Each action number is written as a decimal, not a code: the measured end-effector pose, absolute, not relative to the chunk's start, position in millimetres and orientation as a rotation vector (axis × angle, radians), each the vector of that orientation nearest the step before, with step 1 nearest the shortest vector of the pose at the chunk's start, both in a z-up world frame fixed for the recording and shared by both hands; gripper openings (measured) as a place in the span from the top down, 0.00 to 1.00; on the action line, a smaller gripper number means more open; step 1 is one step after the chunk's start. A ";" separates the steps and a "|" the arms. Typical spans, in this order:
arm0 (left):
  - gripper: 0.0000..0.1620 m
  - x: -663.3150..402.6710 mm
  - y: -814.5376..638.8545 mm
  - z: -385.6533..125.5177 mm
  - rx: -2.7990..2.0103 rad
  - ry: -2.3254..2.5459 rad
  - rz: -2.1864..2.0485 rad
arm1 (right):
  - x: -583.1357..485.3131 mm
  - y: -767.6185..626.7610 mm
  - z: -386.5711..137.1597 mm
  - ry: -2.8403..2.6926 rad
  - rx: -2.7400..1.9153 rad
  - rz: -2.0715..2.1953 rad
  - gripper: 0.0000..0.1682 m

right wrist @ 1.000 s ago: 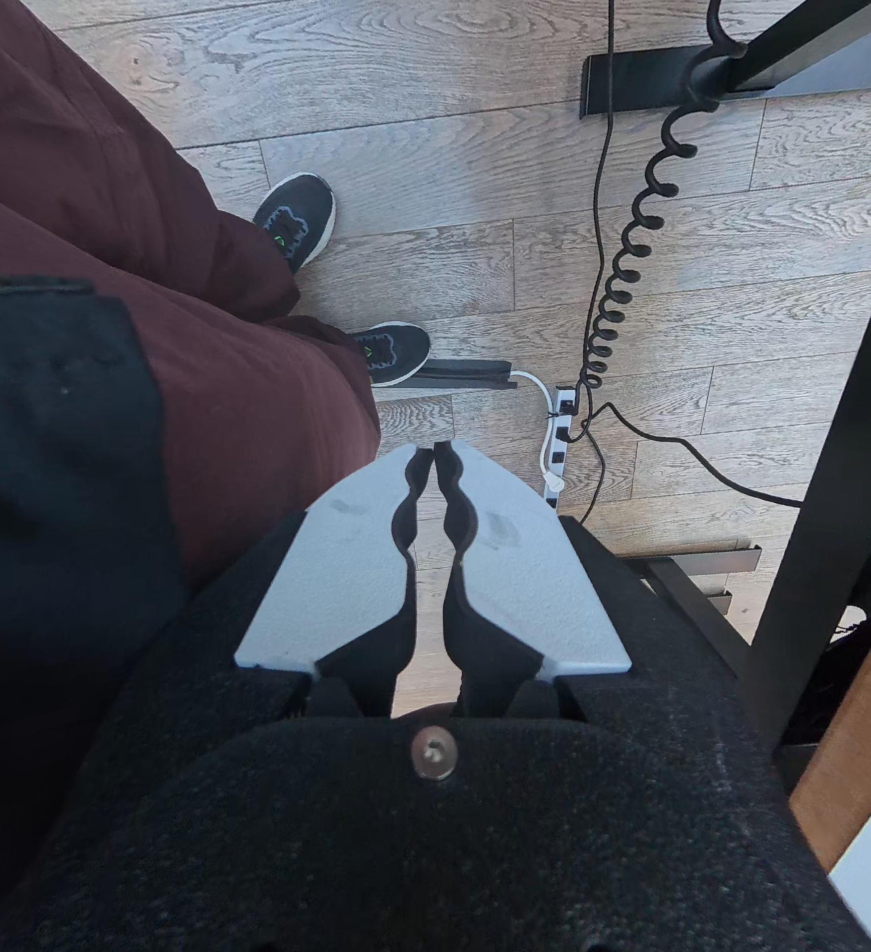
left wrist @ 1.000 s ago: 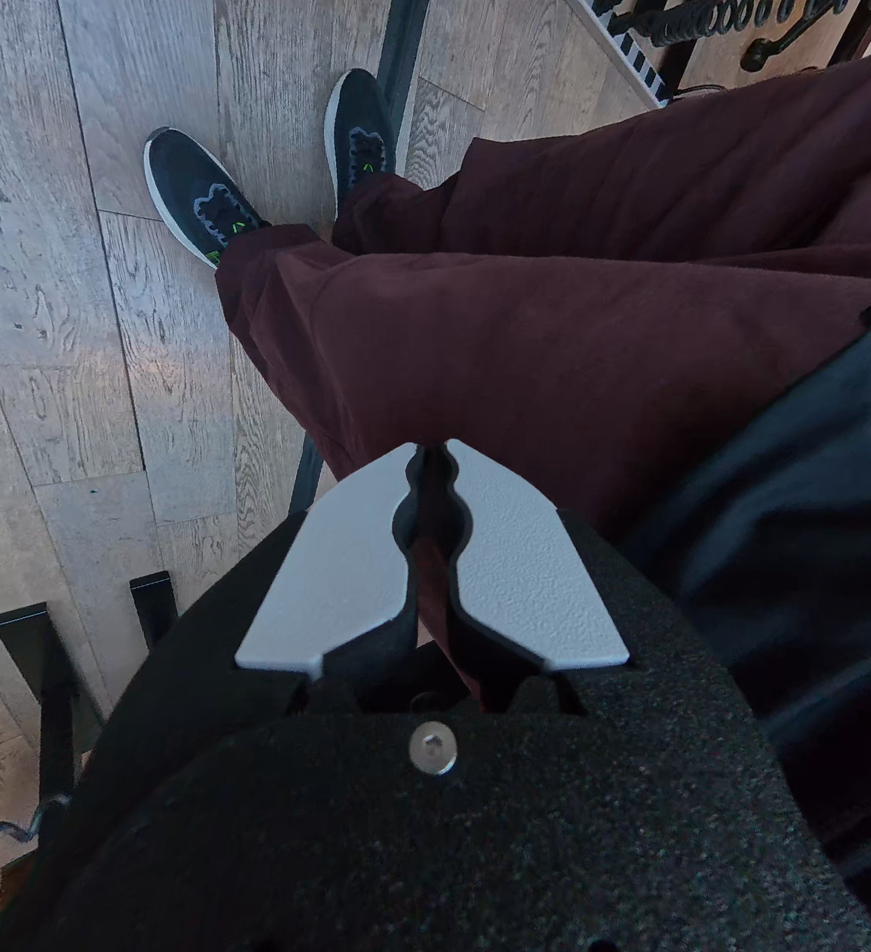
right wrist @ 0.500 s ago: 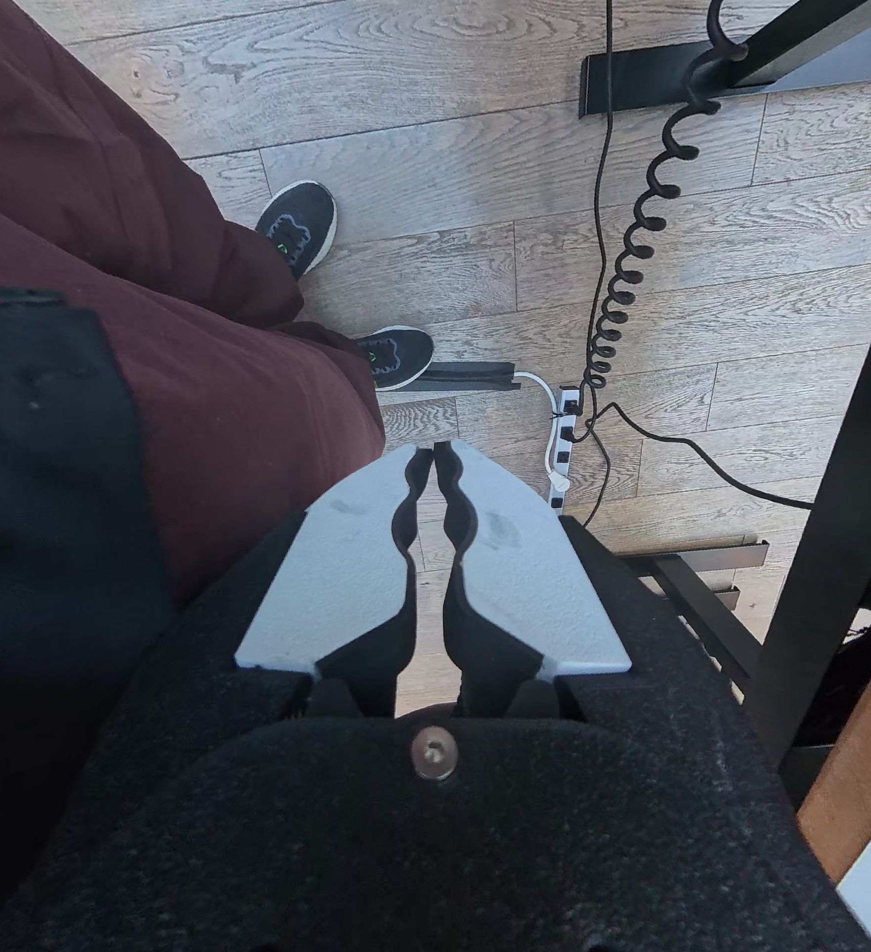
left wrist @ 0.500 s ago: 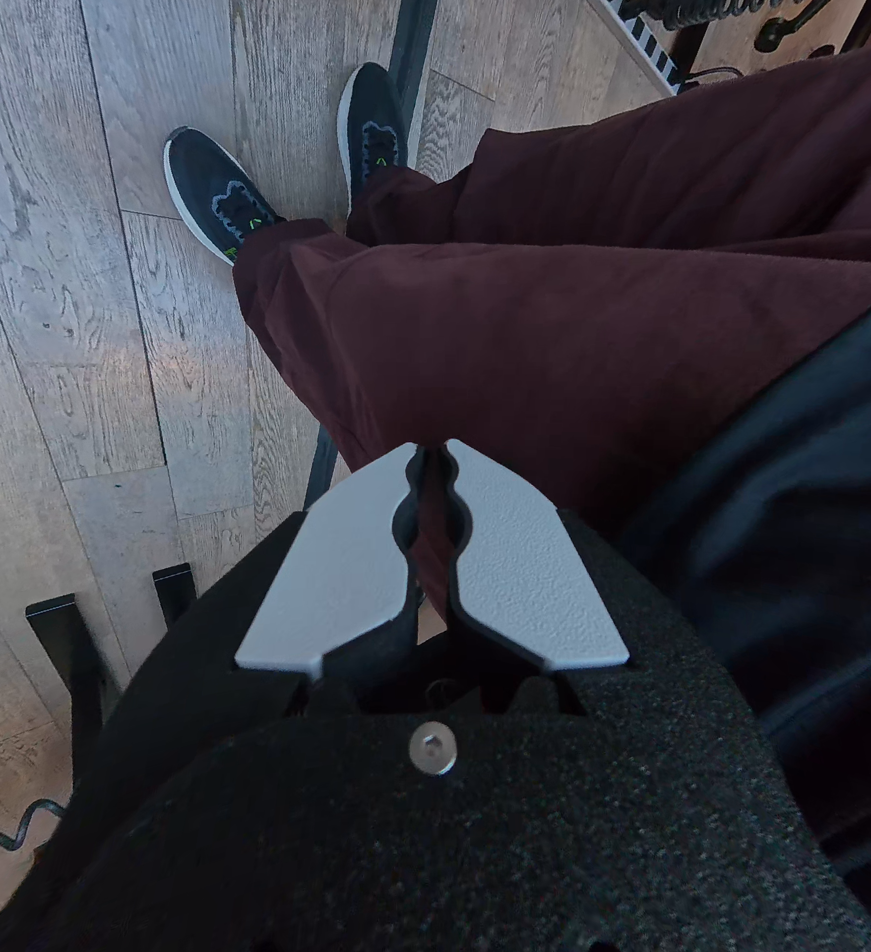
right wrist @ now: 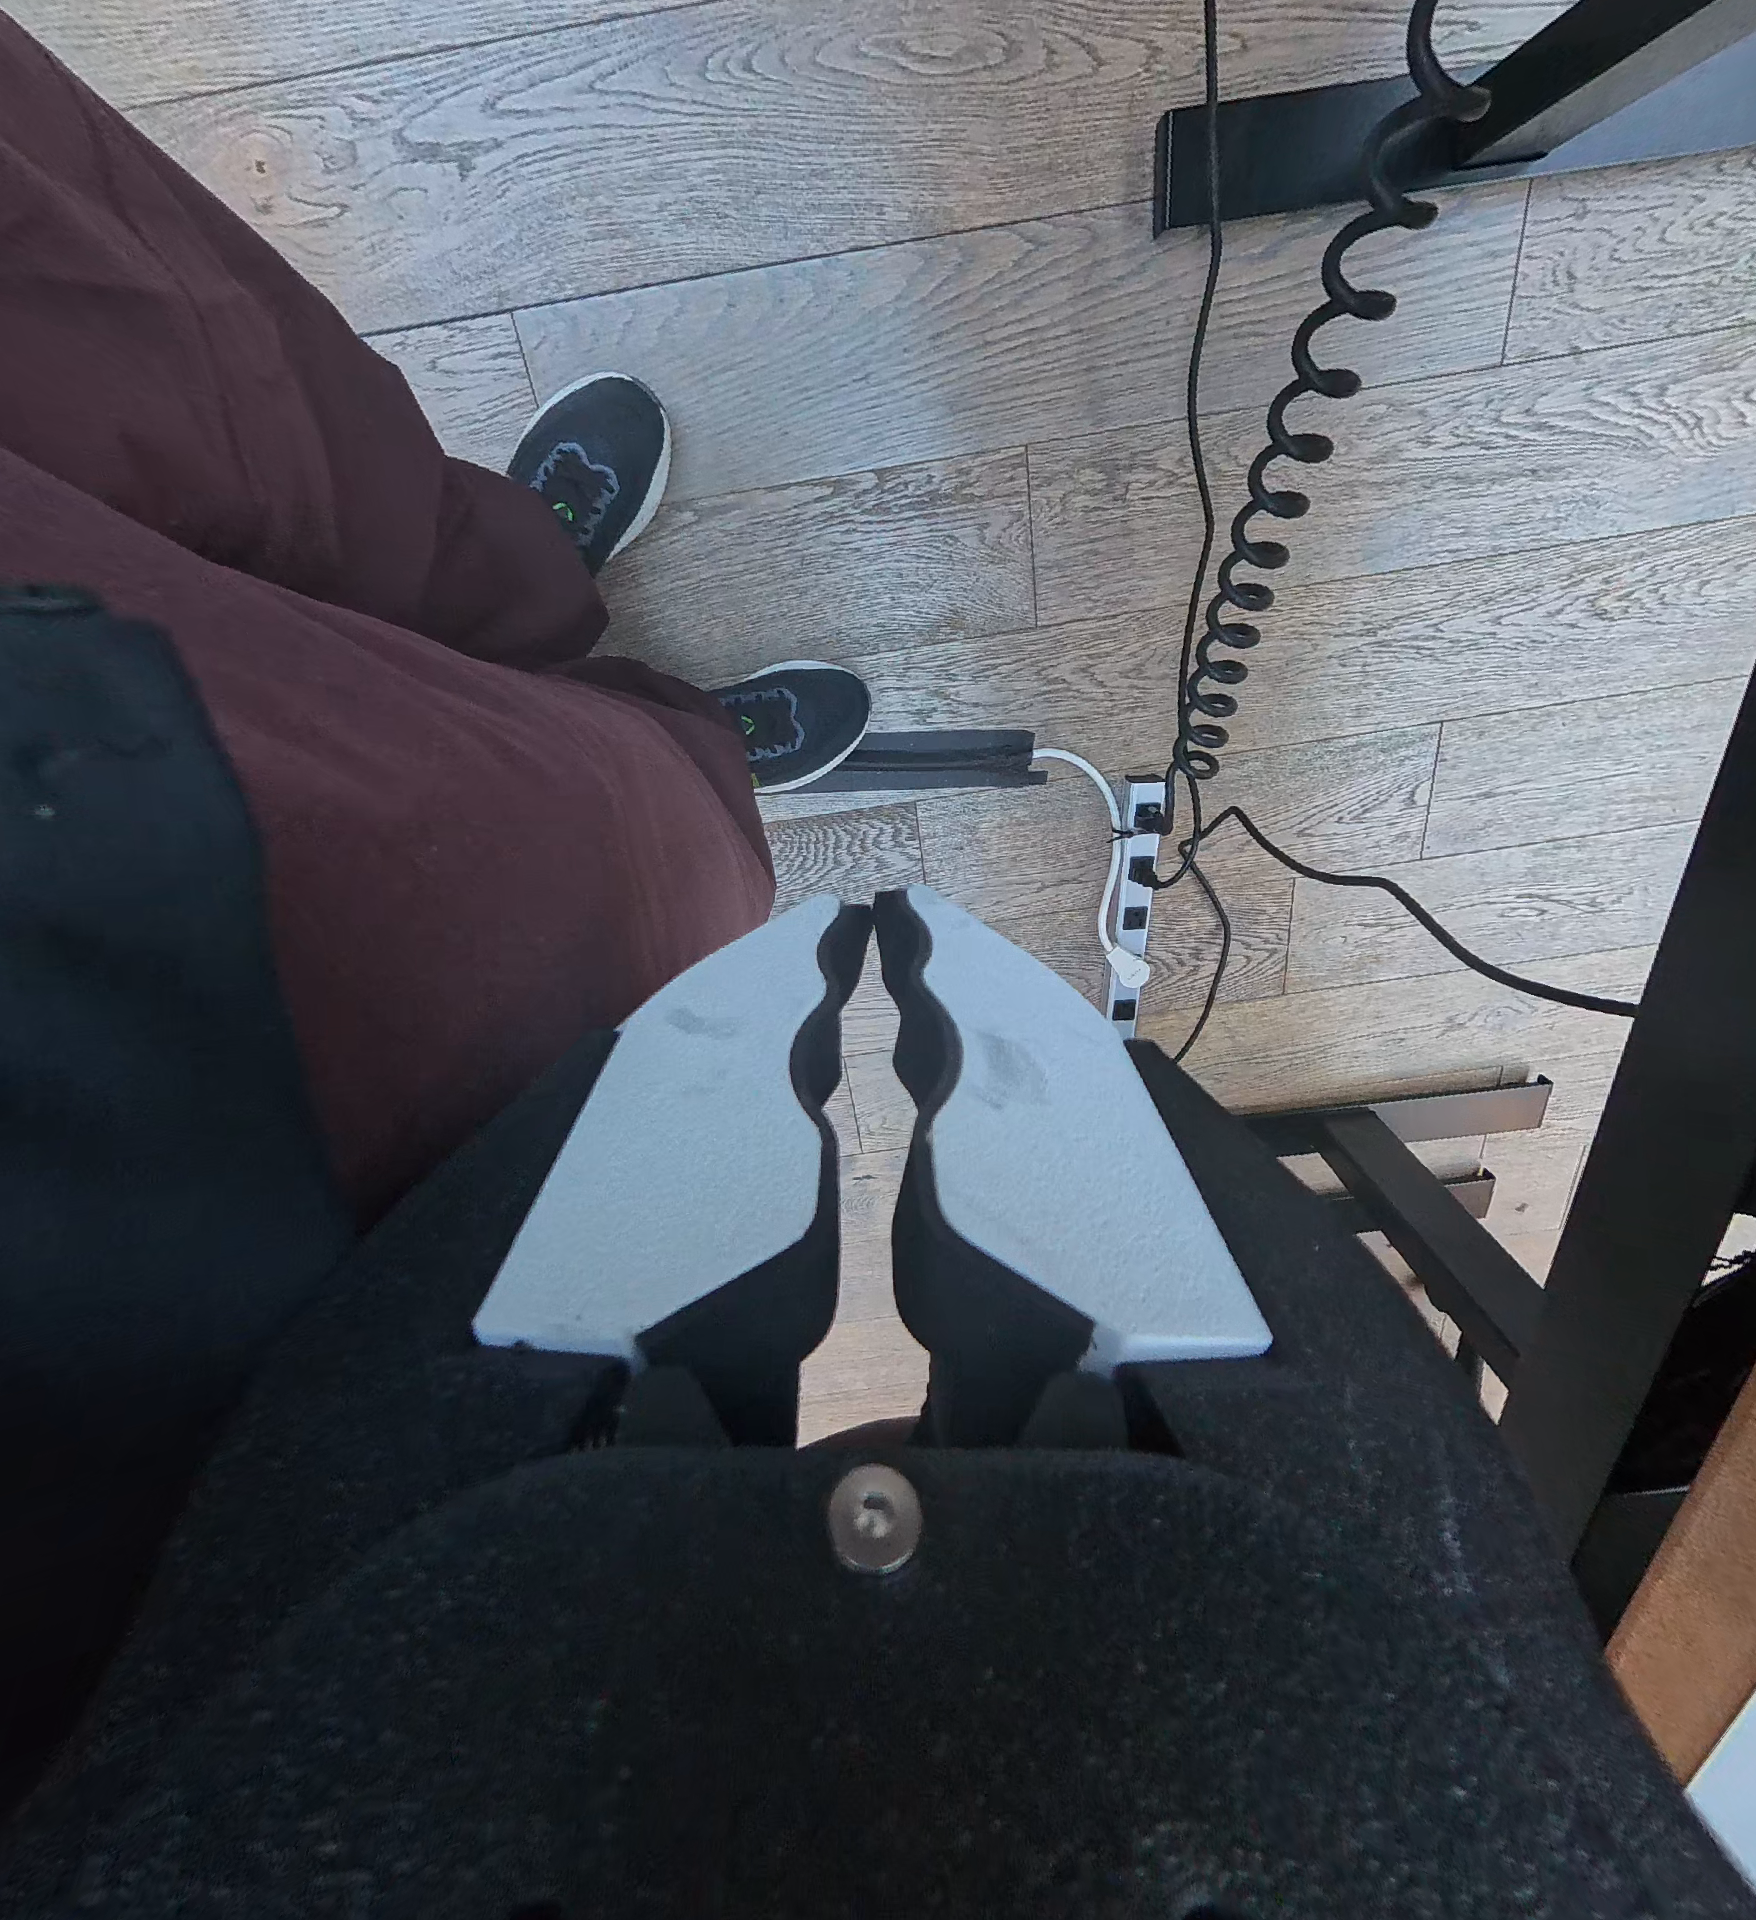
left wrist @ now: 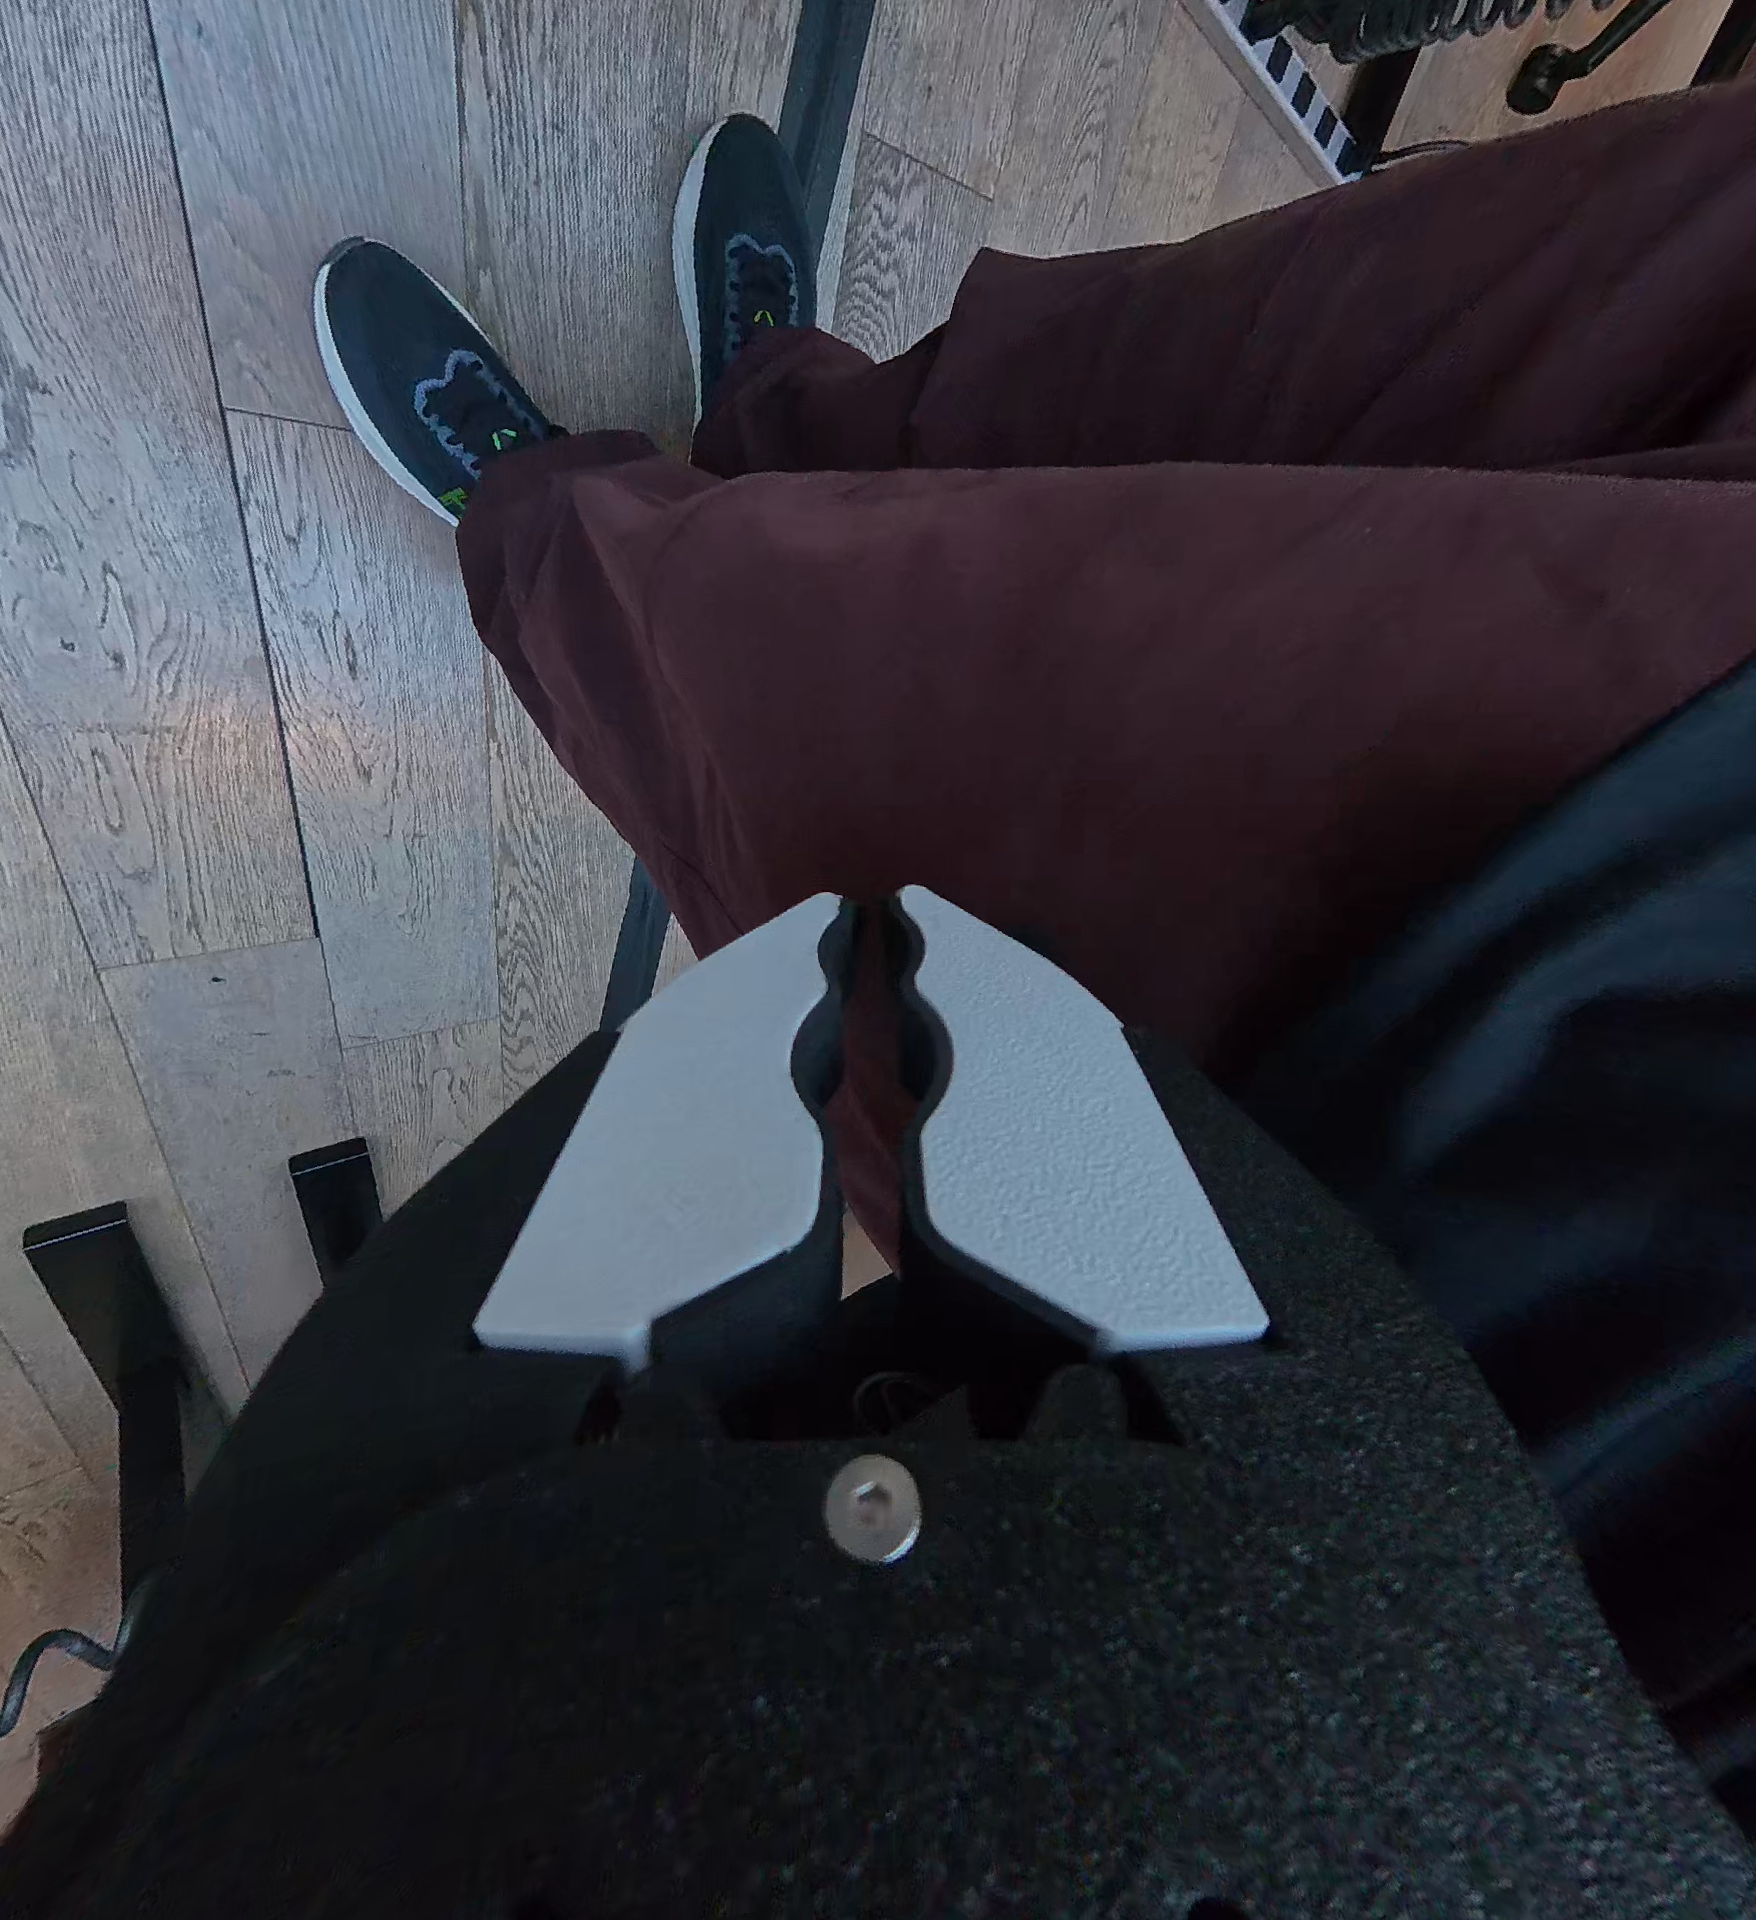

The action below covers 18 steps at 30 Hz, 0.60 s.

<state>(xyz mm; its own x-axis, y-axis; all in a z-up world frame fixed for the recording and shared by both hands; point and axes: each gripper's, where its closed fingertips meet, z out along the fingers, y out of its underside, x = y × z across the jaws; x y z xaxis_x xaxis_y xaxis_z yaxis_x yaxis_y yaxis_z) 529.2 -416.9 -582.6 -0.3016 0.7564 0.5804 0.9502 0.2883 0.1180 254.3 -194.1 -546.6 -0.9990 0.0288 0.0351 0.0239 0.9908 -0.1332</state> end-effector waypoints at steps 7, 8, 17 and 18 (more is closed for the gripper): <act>0.96 527.1 -416.8 -582.5 -1.524 -2.148 -0.624 | 254.2 -194.4 -546.7 -3.095 -0.048 0.210 0.96; 0.96 527.0 -416.5 -582.6 -1.524 -2.148 -0.624 | 254.4 -194.4 -546.8 -3.095 -0.049 0.210 0.96; 0.96 527.7 -410.7 -584.2 -1.520 -2.146 -0.632 | 255.2 -191.5 -547.2 -3.097 -0.069 0.210 0.96; 0.96 527.7 -410.1 -584.4 -1.518 -2.146 -0.633 | 255.1 -191.2 -547.3 -3.097 -0.071 0.209 0.96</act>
